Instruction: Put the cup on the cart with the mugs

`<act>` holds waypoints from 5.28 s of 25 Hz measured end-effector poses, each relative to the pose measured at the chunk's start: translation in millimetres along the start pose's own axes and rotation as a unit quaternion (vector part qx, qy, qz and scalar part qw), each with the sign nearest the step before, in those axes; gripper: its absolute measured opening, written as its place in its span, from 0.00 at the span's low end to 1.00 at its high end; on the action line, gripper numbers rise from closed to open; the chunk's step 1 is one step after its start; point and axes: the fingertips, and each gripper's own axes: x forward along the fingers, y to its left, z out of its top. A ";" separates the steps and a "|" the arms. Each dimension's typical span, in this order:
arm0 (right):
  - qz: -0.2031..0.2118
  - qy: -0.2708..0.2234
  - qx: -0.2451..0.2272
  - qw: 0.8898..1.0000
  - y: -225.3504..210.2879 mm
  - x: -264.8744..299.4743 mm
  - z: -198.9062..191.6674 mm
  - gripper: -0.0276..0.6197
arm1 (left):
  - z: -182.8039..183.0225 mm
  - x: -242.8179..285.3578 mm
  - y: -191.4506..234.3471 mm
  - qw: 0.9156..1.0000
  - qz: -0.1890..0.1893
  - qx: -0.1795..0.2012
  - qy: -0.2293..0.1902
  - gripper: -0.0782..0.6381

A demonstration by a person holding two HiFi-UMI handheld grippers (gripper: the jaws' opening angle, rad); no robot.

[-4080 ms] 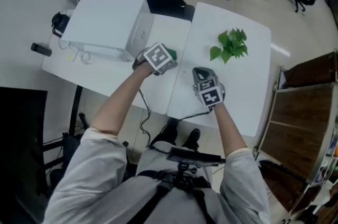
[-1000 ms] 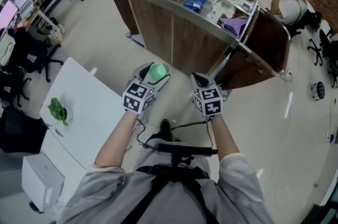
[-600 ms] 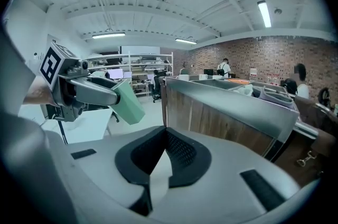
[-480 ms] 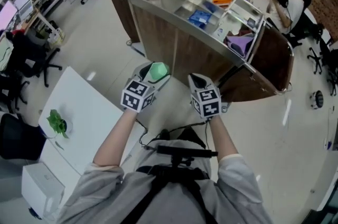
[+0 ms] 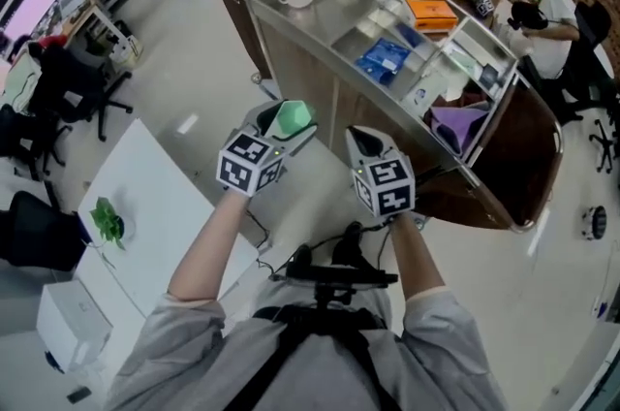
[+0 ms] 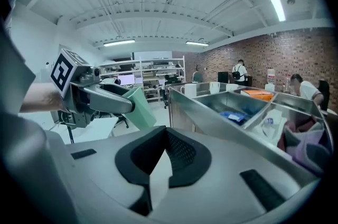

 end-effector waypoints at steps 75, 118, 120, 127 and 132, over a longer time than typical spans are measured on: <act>-0.066 0.033 0.010 0.997 -251.2 199.2 171.6 0.06 | 114.9 397.1 201.9 0.979 -0.121 0.009 0.161 0.70; 0.035 -0.019 -0.004 0.999 -146.5 29.8 119.5 0.06 | 101.1 87.4 91.0 0.988 0.152 -0.010 -0.016 0.12; 0.035 -0.021 0.000 0.999 -135.7 20.8 113.2 0.06 | 85.7 71.5 86.5 0.988 0.155 -0.017 -0.020 0.12; 0.014 -0.031 0.025 0.999 -96.3 6.3 79.3 0.06 | 22.7 19.7 85.0 0.985 0.155 -0.066 -0.027 0.12; -0.004 -0.013 0.046 0.999 -71.5 20.5 46.5 0.06 | -3.5 -21.3 98.0 0.983 0.159 -0.082 -0.027 0.12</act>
